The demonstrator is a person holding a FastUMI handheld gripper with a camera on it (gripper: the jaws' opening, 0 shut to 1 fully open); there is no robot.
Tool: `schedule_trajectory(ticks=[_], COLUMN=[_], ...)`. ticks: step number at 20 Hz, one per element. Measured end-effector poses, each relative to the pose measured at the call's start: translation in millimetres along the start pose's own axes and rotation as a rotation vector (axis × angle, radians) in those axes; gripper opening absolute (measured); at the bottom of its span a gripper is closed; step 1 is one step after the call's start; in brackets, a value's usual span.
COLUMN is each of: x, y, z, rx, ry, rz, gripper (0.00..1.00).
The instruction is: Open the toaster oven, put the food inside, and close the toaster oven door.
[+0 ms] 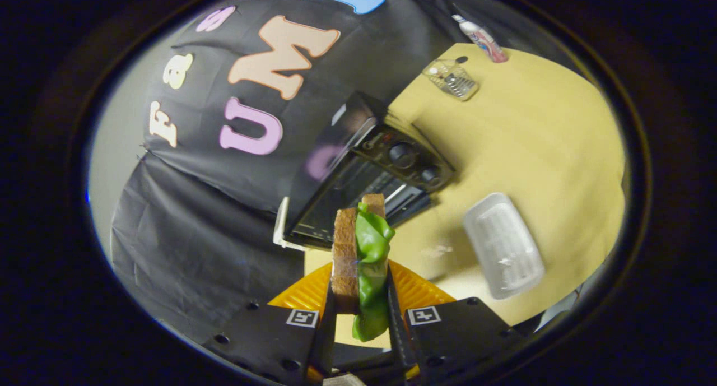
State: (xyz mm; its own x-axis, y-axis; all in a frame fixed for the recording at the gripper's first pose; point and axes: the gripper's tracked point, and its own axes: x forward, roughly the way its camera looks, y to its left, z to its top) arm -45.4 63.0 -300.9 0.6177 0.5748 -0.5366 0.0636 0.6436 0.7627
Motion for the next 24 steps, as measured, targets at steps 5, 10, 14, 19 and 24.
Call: schedule_trajectory(ticks=[5,10,14,19,24], x=[59.8,113.6,140.4,166.5,190.3], y=[29.3,19.4,16.2,6.6,-1.7], z=[-13.9,-15.2,2.5,17.0,31.4], rx=[0.103,0.138,0.159,0.212,0.164], ry=[-0.042,-0.091,-0.173,-0.212,-0.263], rz=[0.111,0.084,0.096,0.072,0.005], gripper=[0.43,0.43,0.43,0.43,0.43])
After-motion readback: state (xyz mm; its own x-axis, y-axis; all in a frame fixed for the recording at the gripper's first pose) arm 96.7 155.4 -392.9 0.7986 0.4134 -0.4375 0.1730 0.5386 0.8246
